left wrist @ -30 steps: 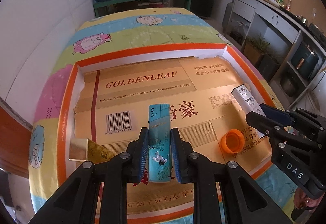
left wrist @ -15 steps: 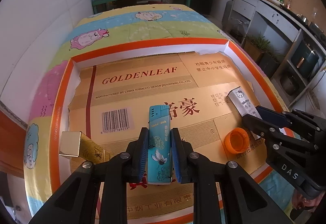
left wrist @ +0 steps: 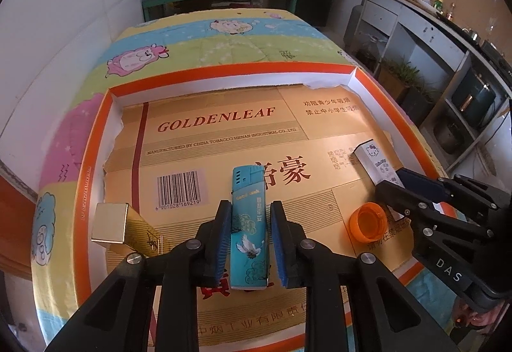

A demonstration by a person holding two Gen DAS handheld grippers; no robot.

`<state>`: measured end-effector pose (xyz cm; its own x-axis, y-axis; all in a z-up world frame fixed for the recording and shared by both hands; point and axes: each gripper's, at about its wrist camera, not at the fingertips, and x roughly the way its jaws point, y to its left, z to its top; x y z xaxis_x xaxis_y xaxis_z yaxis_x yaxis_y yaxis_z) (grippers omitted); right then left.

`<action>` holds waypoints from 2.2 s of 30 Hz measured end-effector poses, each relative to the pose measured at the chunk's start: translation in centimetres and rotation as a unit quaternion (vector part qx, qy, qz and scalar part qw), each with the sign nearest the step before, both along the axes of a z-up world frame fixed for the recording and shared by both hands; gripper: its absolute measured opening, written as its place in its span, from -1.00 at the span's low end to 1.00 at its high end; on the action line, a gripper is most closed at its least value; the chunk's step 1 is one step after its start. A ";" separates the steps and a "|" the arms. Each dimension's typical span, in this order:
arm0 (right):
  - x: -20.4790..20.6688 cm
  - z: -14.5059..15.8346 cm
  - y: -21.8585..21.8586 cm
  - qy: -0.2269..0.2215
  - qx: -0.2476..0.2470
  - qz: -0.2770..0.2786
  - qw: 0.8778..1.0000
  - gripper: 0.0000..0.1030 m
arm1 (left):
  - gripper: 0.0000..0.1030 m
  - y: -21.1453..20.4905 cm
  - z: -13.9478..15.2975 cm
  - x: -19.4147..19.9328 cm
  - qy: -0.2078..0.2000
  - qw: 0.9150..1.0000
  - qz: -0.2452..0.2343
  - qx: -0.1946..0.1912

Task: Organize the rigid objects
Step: 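Carry the teal lighter and the Hello Kitty box into the tray with both grippers, then open both grippers to release the lighter and Hello Kitty box, then lift away, then withdraw both grippers from the tray toward the caps on the quilt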

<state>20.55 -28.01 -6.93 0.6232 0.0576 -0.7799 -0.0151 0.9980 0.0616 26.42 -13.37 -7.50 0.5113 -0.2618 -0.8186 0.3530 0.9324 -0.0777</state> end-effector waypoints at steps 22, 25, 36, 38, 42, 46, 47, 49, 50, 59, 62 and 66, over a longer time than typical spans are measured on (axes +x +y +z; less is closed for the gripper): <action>-4.9 3.7 0.7 -0.043 0.016 -0.004 0.999 -0.47 | 0.20 3.3 5.8 -5.6 -0.063 0.997 -0.003 -0.052; -6.2 4.6 1.0 -0.053 0.021 -0.004 0.998 -0.47 | 0.20 3.9 7.0 -7.1 -0.076 0.995 -0.007 -0.060; -9.9 6.6 2.0 -0.077 0.023 -0.011 0.997 -0.47 | 0.20 6.1 10.4 -12.3 -0.113 0.990 -0.001 -0.078; -10.4 6.8 2.2 -0.079 0.024 -0.012 0.996 -0.47 | 0.20 6.4 10.6 -13.0 -0.115 0.990 0.000 -0.080; -12.1 7.3 2.8 -0.084 0.028 -0.015 0.996 -0.43 | 0.20 7.5 11.0 -14.5 -0.114 0.989 0.006 -0.091; -13.6 8.0 3.7 -0.092 0.030 -0.012 0.995 0.26 | 0.20 9.1 11.1 -15.7 -0.113 0.988 0.019 -0.105; -14.0 8.1 3.9 -0.094 0.029 -0.011 0.995 0.29 | 0.20 9.2 11.1 -15.8 -0.113 0.988 0.022 -0.106; -14.8 8.3 4.5 -0.097 0.026 -0.007 0.995 0.30 | 0.20 9.9 10.9 -16.3 -0.112 0.988 0.028 -0.106; -15.2 8.3 4.8 -0.098 0.026 -0.005 0.995 0.30 | 0.20 10.1 10.9 -16.4 -0.113 0.988 0.030 -0.106; -17.6 8.1 6.2 -0.092 0.035 -0.001 0.995 0.30 | 0.20 12.2 10.3 -18.7 -0.111 0.988 0.042 -0.097; -18.3 7.9 6.6 -0.089 0.039 -0.001 0.995 0.30 | 0.20 12.5 10.0 -19.5 -0.108 0.989 0.044 -0.093; -19.2 7.9 7.1 -0.087 0.039 -0.002 0.995 0.30 | 0.20 13.2 9.5 -20.2 -0.105 0.989 0.048 -0.095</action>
